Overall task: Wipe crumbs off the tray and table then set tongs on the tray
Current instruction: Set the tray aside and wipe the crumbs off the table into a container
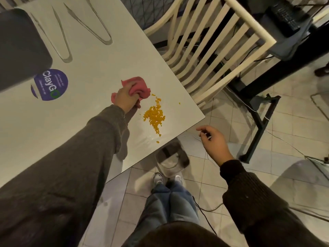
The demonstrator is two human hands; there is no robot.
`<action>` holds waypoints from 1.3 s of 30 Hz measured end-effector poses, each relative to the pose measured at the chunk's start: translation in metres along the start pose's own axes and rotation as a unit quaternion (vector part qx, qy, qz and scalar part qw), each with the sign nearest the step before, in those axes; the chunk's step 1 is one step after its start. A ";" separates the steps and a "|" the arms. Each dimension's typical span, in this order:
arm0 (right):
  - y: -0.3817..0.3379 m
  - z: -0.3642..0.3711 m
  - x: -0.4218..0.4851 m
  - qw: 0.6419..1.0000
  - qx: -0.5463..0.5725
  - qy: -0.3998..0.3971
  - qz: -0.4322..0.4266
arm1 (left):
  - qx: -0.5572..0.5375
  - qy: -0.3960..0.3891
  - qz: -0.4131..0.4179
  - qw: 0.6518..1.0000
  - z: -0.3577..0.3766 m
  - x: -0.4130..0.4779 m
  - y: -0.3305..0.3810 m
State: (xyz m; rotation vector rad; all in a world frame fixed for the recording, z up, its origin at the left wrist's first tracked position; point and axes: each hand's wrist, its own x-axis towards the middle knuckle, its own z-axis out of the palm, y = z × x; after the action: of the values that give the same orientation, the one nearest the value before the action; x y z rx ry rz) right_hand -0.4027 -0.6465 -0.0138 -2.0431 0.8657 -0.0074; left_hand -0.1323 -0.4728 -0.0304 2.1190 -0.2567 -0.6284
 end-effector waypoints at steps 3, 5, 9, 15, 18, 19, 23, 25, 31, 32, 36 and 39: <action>0.001 0.000 -0.003 1.000 0.002 0.002 0.005 | 0.012 -0.030 -0.004 0.999 0.008 -0.006 0.006; 0.000 -0.001 -0.004 1.000 0.001 0.006 0.008 | 0.019 -0.045 -0.001 0.999 0.016 -0.013 0.010; -0.006 -0.003 -0.006 1.000 -0.008 0.009 0.003 | 0.001 -0.057 0.000 0.998 0.029 -0.027 0.008; -0.014 -0.001 -0.004 1.000 -0.011 0.012 0.001 | 0.010 -0.100 0.018 0.995 0.036 -0.058 0.001; -0.015 0.001 -0.005 1.000 -0.021 0.010 -0.003 | 0.001 -0.121 0.010 0.993 0.039 -0.067 0.001; -0.016 0.002 -0.006 1.000 -0.023 0.008 -0.003 | -0.011 -0.124 0.004 0.992 0.041 -0.070 0.001; -0.014 0.006 -0.008 1.000 -0.019 0.003 -0.011 | -0.063 -0.106 -0.009 0.992 0.044 -0.078 0.001; -0.013 0.007 -0.008 1.000 -0.018 -0.002 -0.013 | -0.137 -0.088 -0.049 0.985 0.042 -0.081 0.000; -0.010 0.006 -0.007 1.000 -0.015 -0.015 -0.021 | -0.195 0.054 -0.119 0.972 0.035 -0.107 -0.037; -0.009 0.005 -0.007 0.999 -0.015 -0.016 -0.023 | -0.193 0.056 -0.123 0.972 0.037 -0.112 -0.042; -0.003 0.002 -0.005 0.999 -0.016 -0.025 -0.028 | -0.174 0.070 -0.136 0.973 0.057 -0.134 -0.047; 0.004 -0.003 -0.004 0.999 -0.013 -0.034 -0.029 | -0.150 0.098 -0.133 0.975 0.076 -0.151 -0.036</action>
State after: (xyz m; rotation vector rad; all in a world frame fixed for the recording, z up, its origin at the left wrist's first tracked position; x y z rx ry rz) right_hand -0.4091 -0.6478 -0.0140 -2.0794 0.7671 0.0414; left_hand -0.3024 -0.4444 -0.0448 1.9167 0.2227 -0.5656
